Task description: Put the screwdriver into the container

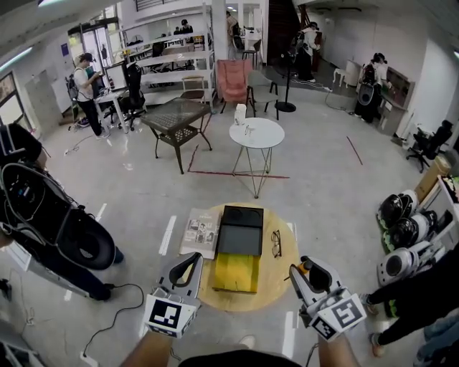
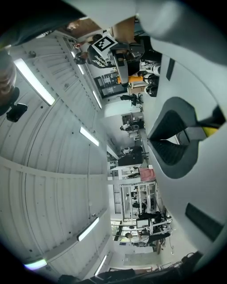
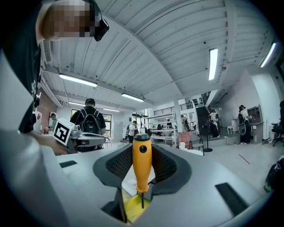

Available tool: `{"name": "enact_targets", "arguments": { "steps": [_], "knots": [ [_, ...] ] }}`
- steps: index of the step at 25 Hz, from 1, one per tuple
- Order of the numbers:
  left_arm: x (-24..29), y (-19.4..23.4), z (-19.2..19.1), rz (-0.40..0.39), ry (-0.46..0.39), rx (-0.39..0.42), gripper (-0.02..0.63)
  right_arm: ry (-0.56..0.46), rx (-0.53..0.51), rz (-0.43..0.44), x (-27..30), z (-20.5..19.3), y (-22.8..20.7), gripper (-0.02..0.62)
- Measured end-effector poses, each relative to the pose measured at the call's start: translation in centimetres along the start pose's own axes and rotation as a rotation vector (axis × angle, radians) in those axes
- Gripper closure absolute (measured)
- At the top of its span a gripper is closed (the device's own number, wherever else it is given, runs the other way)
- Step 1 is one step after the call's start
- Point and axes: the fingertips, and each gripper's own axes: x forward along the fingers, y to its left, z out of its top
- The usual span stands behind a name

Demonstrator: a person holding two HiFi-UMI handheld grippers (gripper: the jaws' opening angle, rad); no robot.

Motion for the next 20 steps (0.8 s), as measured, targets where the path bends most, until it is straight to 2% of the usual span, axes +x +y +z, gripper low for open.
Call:
{"name": "enact_targets", "arguments": {
  "steps": [8, 12, 15, 20],
  "knots": [
    [0.2, -0.2, 1.4, 0.043, -0.010, 0.033, 0.588, -0.025, 0.025, 0.048, 0.5, 0.3, -0.8, 0.459],
    [-0.2, 0.2, 0.6, 0.061, 0.007, 0.038, 0.588, -0.022, 0.044, 0.076, 1.5, -0.4, -0.5, 0.459],
    [-0.2, 0.4, 0.3, 0.067, 0.029, 0.018, 0.588, -0.020, 0.045, 0.084, 2.1, -0.2, -0.7, 0.459],
    [0.9, 1.4, -0.1, 0.067, 0.022, 0.040, 0.588, -0.026, 0.055, 0.068, 3.0, -0.9, -1.4, 0.459]
  ]
}}
